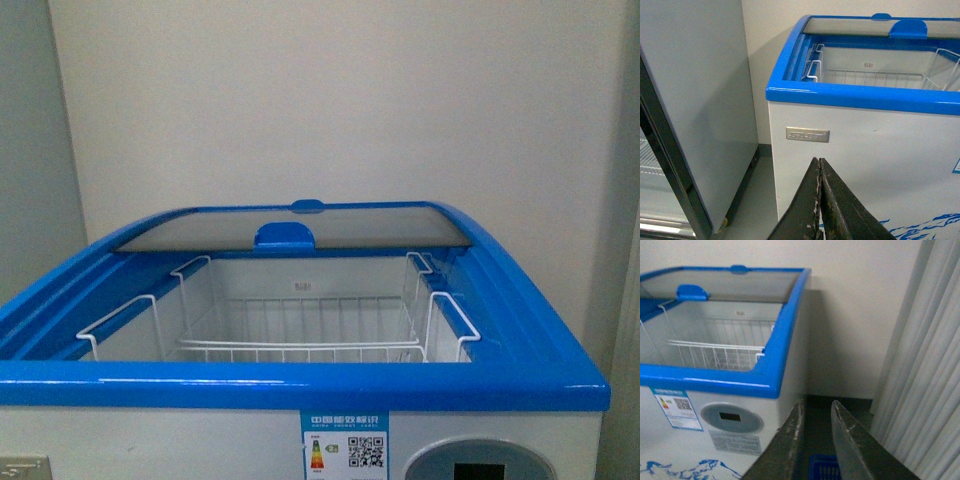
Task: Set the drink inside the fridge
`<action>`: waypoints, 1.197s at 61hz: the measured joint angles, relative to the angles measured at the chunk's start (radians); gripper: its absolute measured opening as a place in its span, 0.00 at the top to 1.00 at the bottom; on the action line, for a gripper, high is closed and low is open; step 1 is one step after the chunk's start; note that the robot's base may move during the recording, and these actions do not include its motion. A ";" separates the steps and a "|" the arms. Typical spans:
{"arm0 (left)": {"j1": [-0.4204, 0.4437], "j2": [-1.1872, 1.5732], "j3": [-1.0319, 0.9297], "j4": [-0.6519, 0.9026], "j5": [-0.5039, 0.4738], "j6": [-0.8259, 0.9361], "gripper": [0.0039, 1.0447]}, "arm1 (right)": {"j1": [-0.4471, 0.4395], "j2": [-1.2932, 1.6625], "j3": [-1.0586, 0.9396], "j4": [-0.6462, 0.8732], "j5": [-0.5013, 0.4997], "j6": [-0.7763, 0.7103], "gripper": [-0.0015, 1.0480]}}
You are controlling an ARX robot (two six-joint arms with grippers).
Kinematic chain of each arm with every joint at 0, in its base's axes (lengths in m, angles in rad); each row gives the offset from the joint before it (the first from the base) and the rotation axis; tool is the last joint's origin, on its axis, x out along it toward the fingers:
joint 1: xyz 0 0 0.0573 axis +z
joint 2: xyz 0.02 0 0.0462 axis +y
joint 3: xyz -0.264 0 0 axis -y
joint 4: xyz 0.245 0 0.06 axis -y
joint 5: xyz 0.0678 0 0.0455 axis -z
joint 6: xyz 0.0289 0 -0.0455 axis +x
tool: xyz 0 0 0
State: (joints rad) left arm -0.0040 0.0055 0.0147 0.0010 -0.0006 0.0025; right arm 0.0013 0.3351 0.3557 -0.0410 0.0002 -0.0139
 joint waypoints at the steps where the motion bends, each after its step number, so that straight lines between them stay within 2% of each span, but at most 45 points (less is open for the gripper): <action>1: 0.000 0.000 0.000 0.000 0.000 0.000 0.98 | 0.000 -0.004 -0.008 0.003 0.000 0.000 0.84; 7: 0.000 0.000 0.000 0.000 0.001 0.000 0.98 | -0.001 -0.067 -0.057 -0.023 0.000 -0.002 0.98; 28: 0.000 0.000 0.000 0.000 0.000 0.000 0.98 | -0.001 -0.197 -0.195 0.002 -0.003 0.003 0.97; 73: 0.000 0.000 0.000 0.000 0.000 0.000 0.98 | -0.001 -0.317 -0.336 0.037 -0.002 0.003 0.97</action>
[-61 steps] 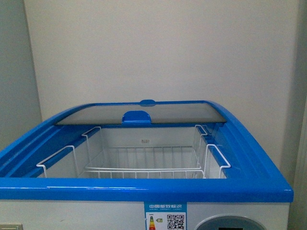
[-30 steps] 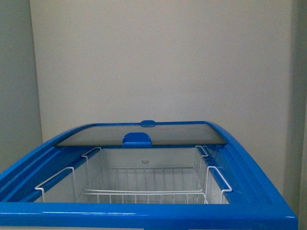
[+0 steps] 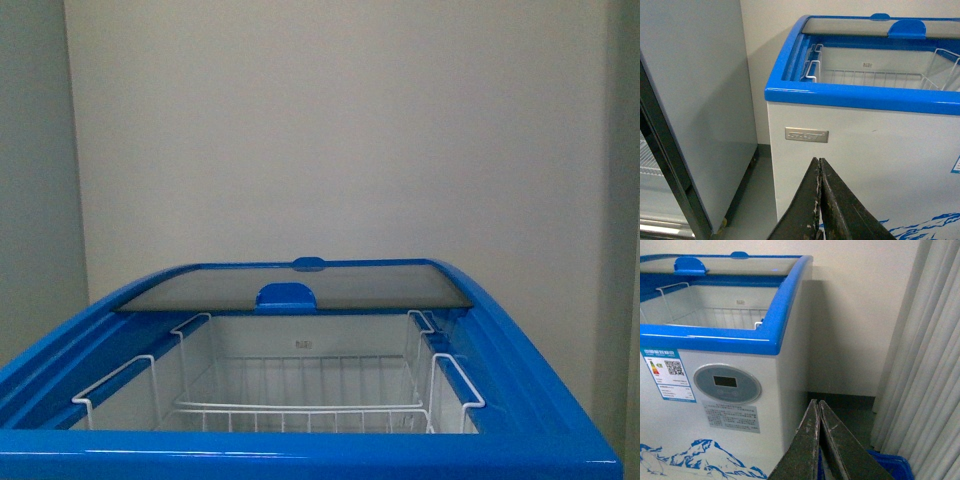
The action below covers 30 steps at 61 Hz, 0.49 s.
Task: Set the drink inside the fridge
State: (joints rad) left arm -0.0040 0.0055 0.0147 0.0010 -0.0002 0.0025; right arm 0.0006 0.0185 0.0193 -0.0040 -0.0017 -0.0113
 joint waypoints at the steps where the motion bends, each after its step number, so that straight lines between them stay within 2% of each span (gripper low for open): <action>1: 0.000 0.000 0.000 0.000 0.000 0.000 0.98 | 0.000 -0.003 -0.003 0.000 0.002 0.000 0.97; 18: 0.000 0.000 0.000 0.000 0.000 0.000 0.98 | 0.000 -0.012 -0.003 0.002 0.001 0.000 0.97; 23: 0.000 0.000 0.000 0.000 0.000 0.000 0.83 | 0.000 -0.013 -0.003 0.002 0.001 0.000 0.86; 30: 0.000 0.000 0.000 0.000 0.000 0.000 0.59 | 0.000 -0.013 -0.003 0.002 0.001 0.000 0.61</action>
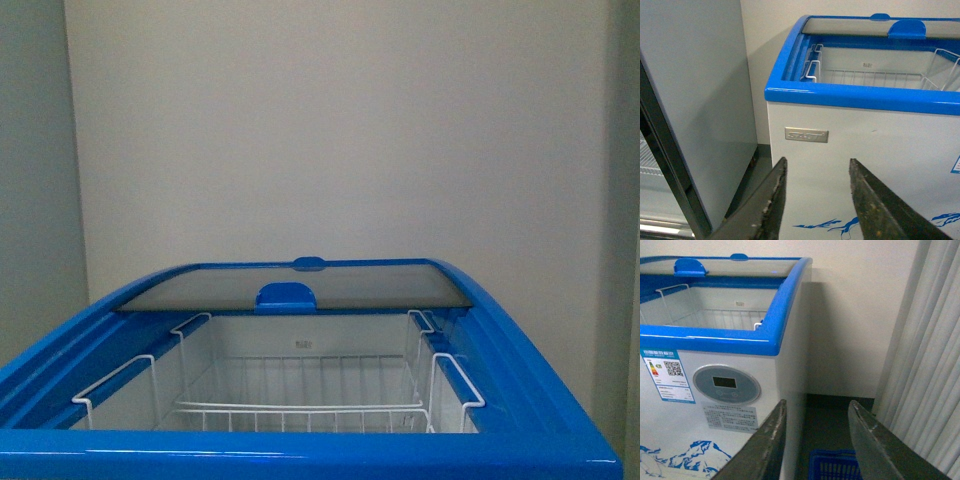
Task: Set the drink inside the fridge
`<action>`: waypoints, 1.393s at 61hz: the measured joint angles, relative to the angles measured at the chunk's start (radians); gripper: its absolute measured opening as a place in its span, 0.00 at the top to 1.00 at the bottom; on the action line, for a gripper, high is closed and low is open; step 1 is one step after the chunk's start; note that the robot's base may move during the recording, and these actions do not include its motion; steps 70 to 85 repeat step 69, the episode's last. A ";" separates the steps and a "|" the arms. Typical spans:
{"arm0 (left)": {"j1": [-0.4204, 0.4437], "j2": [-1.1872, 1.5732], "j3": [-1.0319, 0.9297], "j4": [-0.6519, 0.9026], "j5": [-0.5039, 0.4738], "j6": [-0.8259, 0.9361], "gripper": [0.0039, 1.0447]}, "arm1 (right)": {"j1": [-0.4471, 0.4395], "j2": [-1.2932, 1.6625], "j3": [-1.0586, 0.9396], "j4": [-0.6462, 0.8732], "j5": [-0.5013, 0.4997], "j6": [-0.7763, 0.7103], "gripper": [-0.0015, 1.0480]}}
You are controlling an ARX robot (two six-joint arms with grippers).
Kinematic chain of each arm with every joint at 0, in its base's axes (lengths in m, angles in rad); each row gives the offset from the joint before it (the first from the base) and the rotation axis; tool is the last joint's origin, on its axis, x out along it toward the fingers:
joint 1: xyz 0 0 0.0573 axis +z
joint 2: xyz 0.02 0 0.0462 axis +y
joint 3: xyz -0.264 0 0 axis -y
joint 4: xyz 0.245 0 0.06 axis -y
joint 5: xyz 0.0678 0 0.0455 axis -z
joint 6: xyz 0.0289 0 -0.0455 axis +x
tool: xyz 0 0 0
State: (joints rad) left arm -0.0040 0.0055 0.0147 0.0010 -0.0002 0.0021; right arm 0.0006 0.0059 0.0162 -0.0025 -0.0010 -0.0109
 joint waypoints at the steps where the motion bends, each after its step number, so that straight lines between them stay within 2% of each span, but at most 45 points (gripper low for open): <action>1: 0.000 0.000 0.000 0.000 0.000 0.000 0.56 | 0.000 0.000 0.000 0.000 0.000 0.000 0.60; 8: 0.000 0.000 0.000 0.000 0.000 0.000 0.40 | 0.000 0.000 0.000 0.000 0.000 0.000 0.43; 13: 0.000 0.000 0.000 0.000 0.000 0.000 0.22 | 0.000 0.000 0.000 0.000 0.000 0.000 0.27; 19: 0.000 0.000 0.000 0.000 0.000 0.000 0.07 | 0.000 0.000 0.000 0.000 0.000 0.000 0.11; 21: 0.000 0.000 0.000 0.000 0.000 0.000 0.06 | 0.000 0.000 0.000 0.000 0.000 0.000 0.07; 85: 0.000 0.000 0.000 0.000 0.000 0.000 0.08 | 0.000 0.000 0.000 0.000 0.000 0.001 0.07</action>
